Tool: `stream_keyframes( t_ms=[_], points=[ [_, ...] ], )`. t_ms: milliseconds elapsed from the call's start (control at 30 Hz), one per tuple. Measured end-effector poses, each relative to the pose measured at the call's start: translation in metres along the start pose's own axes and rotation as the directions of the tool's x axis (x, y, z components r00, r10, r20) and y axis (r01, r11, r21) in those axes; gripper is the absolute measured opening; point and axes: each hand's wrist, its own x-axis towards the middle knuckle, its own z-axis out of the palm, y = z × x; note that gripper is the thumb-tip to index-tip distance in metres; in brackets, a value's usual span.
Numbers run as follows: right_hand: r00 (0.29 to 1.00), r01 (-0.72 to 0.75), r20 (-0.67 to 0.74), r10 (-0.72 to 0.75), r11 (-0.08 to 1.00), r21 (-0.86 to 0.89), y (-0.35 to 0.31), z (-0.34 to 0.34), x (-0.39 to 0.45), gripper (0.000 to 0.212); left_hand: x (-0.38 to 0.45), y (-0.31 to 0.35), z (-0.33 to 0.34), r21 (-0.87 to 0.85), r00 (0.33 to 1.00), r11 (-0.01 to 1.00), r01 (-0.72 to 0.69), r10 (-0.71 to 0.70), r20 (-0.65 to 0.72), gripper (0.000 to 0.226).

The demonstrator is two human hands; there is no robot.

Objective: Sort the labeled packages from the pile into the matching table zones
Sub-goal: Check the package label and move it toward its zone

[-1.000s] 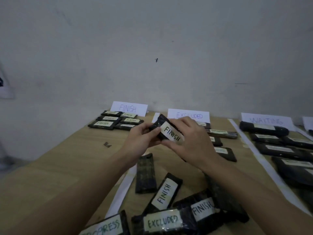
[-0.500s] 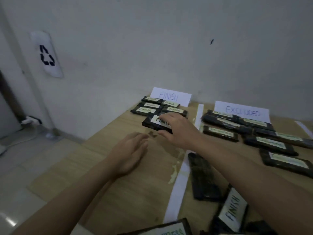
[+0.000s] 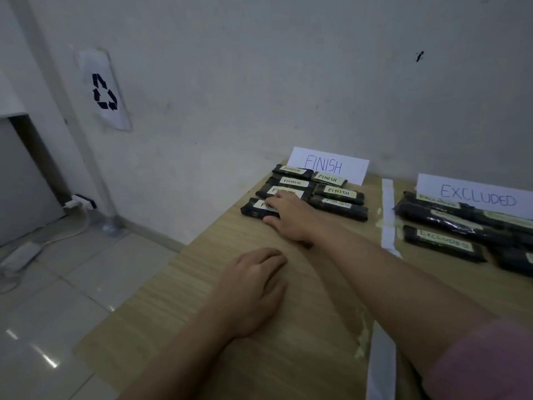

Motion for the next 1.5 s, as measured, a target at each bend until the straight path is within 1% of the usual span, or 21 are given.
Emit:
stream_keyframes(
  t_ms=[133,200,433,467,567,633,733,800,867,933,1000,1067,1200,1233,1300,1333,1367,1400,1433,1467,1500],
  points=[
    [1.0,0.019,-0.002,-0.019,0.998,-0.065,0.003,-0.002,-0.005,0.055,0.001,0.001,-0.001,0.001,1.0,1.0,-0.004,0.004,0.007,0.068],
    [0.999,0.043,0.004,-0.043,0.997,-0.063,0.004,-0.009,-0.013,0.057,0.001,0.001,-0.002,0.004,1.0,1.0,0.0,0.0,0.012,0.069],
    [0.992,0.118,0.04,-0.118,0.993,-0.004,0.019,-0.048,-0.075,0.03,0.0,0.01,-0.007,0.051,1.0,0.999,0.008,-0.009,0.009,0.069],
    [0.992,0.123,0.039,-0.123,0.992,0.002,0.021,-0.054,-0.087,0.031,0.0,0.012,-0.009,0.071,1.0,0.997,0.005,-0.007,0.02,0.067],
    [0.991,0.134,0.019,-0.134,0.991,0.018,0.026,-0.072,-0.124,0.03,0.002,0.027,-0.014,0.073,1.0,0.997,-0.008,0.006,0.021,0.049],
    [0.99,0.138,0.018,-0.139,0.99,0.02,0.029,-0.081,-0.147,0.028,0.004,0.044,-0.016,0.06,0.999,0.997,-0.044,0.044,0.012,0.045],
    [0.99,0.138,0.033,-0.138,0.99,0.024,0.033,-0.091,-0.181,0.023,0.008,0.072,-0.013,0.053,0.988,0.987,-0.155,0.153,0.035,0.046],
    [0.985,0.156,0.082,-0.154,0.988,-0.019,0.035,-0.097,-0.202,0.028,0.01,0.088,-0.011,0.056,0.976,0.976,-0.212,0.209,0.061,0.046],
    [0.974,0.17,0.165,-0.152,0.981,-0.097,0.037,-0.1,-0.219,0.039,0.01,0.101,-0.008,0.06,0.966,0.965,-0.254,0.25,0.068,0.048],
    [0.963,0.18,0.229,-0.141,0.971,-0.16,0.04,-0.102,-0.233,0.053,0.009,0.111,-0.006,0.071,0.962,0.962,-0.265,0.258,0.094,0.045],
    [0.955,0.2,0.255,-0.153,0.965,-0.169,0.044,-0.1,-0.243,0.063,0.008,0.119,-0.005,0.089,0.957,0.957,-0.276,0.265,0.12,0.044],
    [0.955,0.208,0.248,-0.164,0.964,-0.166,0.048,-0.099,-0.25,0.061,0.008,0.123,-0.004,0.116,0.954,0.952,-0.285,0.27,0.127,0.039],
    [0.946,0.308,0.151,-0.288,0.941,-0.137,0.057,-0.09,-0.252,0.045,0.007,0.122,-0.001,0.097,0.95,0.951,-0.294,0.28,0.139,0.035],
    [0.95,0.302,0.115,-0.289,0.946,-0.12,0.061,-0.09,-0.252,0.041,0.007,0.122,-0.002,0.076,0.951,0.954,-0.289,0.277,0.136,0.036],
    [0.978,0.207,0.03,-0.207,0.978,-0.029,0.067,-0.095,-0.255,0.033,0.008,0.124,-0.005,-0.038,0.963,0.969,-0.243,0.246,0.107,0.044],
    [0.991,0.137,-0.021,-0.136,0.989,0.06,0.069,-0.1,-0.257,0.03,0.008,0.127,-0.006,-0.159,0.976,0.969,-0.186,0.201,0.083,0.045],
    [0.996,0.068,-0.063,-0.058,0.983,0.17,0.07,-0.104,-0.259,0.028,0.009,0.131,-0.008,-0.32,0.988,0.941,-0.113,0.14,0.061,0.044],
    [0.995,0.016,-0.099,0.012,0.96,0.279,0.072,-0.107,-0.261,0.026,0.01,0.136,-0.01,-0.488,0.996,0.872,-0.036,0.069,0.05,0.041],
    [0.989,-0.022,-0.13,0.076,0.928,0.371,0.073,-0.11,-0.263,0.025,0.012,0.141,-0.011,-0.631,0.998,0.775,0.033,0.005,0.059,0.037],
    [0.978,-0.051,-0.156,0.136,0.89,0.454,0.074,-0.113,-0.266,0.022,0.015,0.147,-0.012,-0.732,0.995,0.675,0.091,-0.042,0.085,0.033],
    [0.965,-0.069,-0.178,0.193,0.841,0.537,0.074,-0.114,-0.268,0.019,0.018,0.152,-0.013,-0.791,0.992,0.599,0.128,-0.071,0.107,0.03]
  ],
)
